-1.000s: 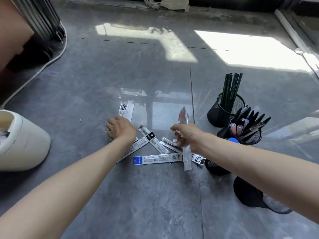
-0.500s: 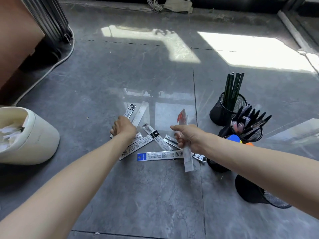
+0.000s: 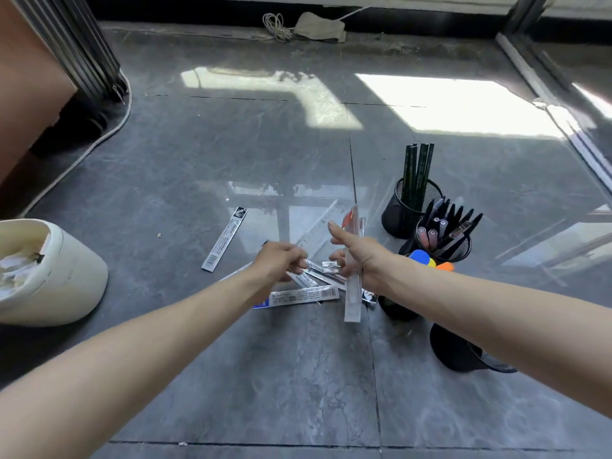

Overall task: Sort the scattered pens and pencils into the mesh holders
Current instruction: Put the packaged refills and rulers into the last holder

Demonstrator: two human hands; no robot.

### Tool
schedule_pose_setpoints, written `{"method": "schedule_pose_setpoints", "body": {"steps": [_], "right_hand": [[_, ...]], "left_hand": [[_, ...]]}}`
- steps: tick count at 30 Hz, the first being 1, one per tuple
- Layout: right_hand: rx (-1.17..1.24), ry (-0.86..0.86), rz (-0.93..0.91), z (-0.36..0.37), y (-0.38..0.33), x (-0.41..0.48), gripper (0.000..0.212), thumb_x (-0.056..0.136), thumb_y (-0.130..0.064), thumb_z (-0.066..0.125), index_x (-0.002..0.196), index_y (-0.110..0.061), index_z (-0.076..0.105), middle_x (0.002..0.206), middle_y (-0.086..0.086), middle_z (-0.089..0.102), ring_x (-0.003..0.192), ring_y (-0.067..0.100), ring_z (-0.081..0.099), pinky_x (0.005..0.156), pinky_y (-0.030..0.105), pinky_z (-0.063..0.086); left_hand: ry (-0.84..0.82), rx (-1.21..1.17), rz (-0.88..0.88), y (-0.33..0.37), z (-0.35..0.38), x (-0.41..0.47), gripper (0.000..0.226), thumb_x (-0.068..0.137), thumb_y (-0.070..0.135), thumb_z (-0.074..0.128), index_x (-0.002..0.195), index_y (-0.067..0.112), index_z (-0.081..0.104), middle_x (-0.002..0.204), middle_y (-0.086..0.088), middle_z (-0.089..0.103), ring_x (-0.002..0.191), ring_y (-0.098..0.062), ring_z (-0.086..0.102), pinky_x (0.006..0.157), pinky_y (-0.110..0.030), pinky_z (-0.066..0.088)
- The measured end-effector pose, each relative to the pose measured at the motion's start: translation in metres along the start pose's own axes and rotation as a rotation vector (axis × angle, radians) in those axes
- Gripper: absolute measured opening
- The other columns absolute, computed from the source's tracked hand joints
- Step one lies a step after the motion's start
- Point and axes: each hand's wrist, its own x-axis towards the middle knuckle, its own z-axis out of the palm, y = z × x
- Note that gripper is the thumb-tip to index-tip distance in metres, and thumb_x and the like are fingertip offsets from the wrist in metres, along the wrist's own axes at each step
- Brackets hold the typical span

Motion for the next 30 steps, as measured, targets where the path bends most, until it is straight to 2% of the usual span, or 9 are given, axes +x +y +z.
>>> {"method": "schedule_pose_setpoints", "body": {"steps": [4, 6, 10, 13, 16, 18, 22, 26, 30], "right_hand": [[0.002, 0.077, -0.062, 0.003, -0.007, -0.008, 0.037, 0.080, -0.032, 0.074, 0.095, -0.004, 0.057, 0.068, 0.006, 0.053, 0.050, 0.010, 0.037, 0.036, 0.018, 0.030], [0.006, 0.078, -0.066, 0.004, -0.006, -0.014, 0.028, 0.082, -0.020, 0.072, 0.098, -0.003, 0.057, 0.070, 0.008, 0.057, 0.053, 0.011, 0.039, 0.041, 0.020, 0.032], [-0.032, 0.057, -0.102, 0.004, 0.003, -0.024, 0.045, 0.082, -0.017, 0.071, 0.119, 0.001, 0.052, 0.062, 0.000, 0.068, 0.064, 0.012, 0.049, 0.052, 0.024, 0.037], [-0.029, 0.037, -0.224, 0.003, 0.010, -0.032, 0.015, 0.090, -0.003, 0.056, 0.105, -0.003, 0.057, 0.051, 0.003, 0.061, 0.054, 0.012, 0.054, 0.047, 0.019, 0.042], [-0.064, 0.037, -0.311, 0.006, 0.020, -0.040, 0.021, 0.096, -0.005, 0.046, 0.079, -0.011, 0.058, 0.062, 0.007, 0.055, 0.057, 0.014, 0.054, 0.044, 0.015, 0.043], [-0.185, 0.021, -0.357, 0.007, 0.029, -0.046, 0.028, 0.097, -0.012, 0.048, 0.071, -0.017, 0.055, 0.070, -0.001, 0.056, 0.065, 0.007, 0.053, 0.053, 0.016, 0.043], [-0.337, -0.028, -0.428, 0.003, 0.044, -0.051, 0.019, 0.095, -0.024, 0.054, 0.077, -0.022, 0.060, 0.079, -0.006, 0.059, 0.080, 0.008, 0.055, 0.079, 0.026, 0.043], [-0.313, -0.078, -0.492, -0.002, 0.052, -0.055, 0.008, 0.092, -0.010, 0.057, 0.099, -0.009, 0.060, 0.089, -0.001, 0.059, 0.083, 0.006, 0.055, 0.071, 0.015, 0.045], [-0.361, -0.073, -0.495, -0.014, 0.053, -0.062, 0.020, 0.085, 0.008, 0.054, 0.101, -0.003, 0.061, 0.084, 0.000, 0.062, 0.075, -0.001, 0.059, 0.067, 0.017, 0.047]], "left_hand": [[-0.392, -0.324, -0.132, -0.006, 0.022, -0.037, 0.024, 0.095, 0.015, 0.042, 0.075, 0.018, 0.056, 0.062, 0.006, 0.059, 0.058, -0.007, 0.053, 0.057, -0.023, 0.035], [-0.475, -0.331, -0.094, -0.010, 0.027, -0.043, 0.024, 0.095, 0.017, 0.043, 0.075, 0.021, 0.054, 0.067, 0.007, 0.056, 0.064, -0.008, 0.053, 0.060, -0.024, 0.036], [-0.548, -0.235, -0.060, -0.008, 0.031, -0.049, 0.022, 0.097, 0.021, 0.044, 0.077, 0.020, 0.052, 0.073, 0.005, 0.054, 0.071, -0.010, 0.049, 0.063, -0.024, 0.036], [-0.472, 0.242, 0.050, -0.009, 0.040, -0.051, 0.016, 0.092, 0.034, 0.055, 0.100, 0.021, 0.051, 0.089, 0.005, 0.053, 0.081, -0.010, 0.047, 0.067, -0.024, 0.036], [-0.490, 0.198, 0.146, -0.012, 0.045, -0.052, 0.055, 0.079, 0.028, 0.071, 0.125, 0.022, 0.041, 0.105, 0.003, 0.058, 0.091, -0.008, 0.056, 0.078, -0.019, 0.048], [-0.513, 0.175, 0.199, -0.012, 0.050, -0.057, 0.045, 0.080, 0.010, 0.070, 0.121, 0.009, 0.051, 0.114, -0.010, 0.064, 0.103, -0.013, 0.061, 0.086, -0.021, 0.049], [-0.296, 0.225, 0.309, -0.019, 0.057, -0.052, 0.033, 0.083, -0.002, 0.064, 0.115, 0.003, 0.060, 0.107, -0.005, 0.067, 0.099, -0.010, 0.062, 0.079, -0.017, 0.048], [-0.197, 0.359, 0.423, -0.027, 0.059, -0.048, 0.039, 0.083, -0.003, 0.059, 0.121, 0.009, 0.056, 0.113, -0.001, 0.060, 0.108, -0.013, 0.055, 0.076, -0.007, 0.042], [-0.226, 0.483, 0.552, -0.026, 0.059, -0.049, 0.025, 0.077, 0.010, 0.061, 0.100, 0.016, 0.065, 0.107, 0.005, 0.061, 0.103, -0.011, 0.058, 0.087, -0.024, 0.047]]}}
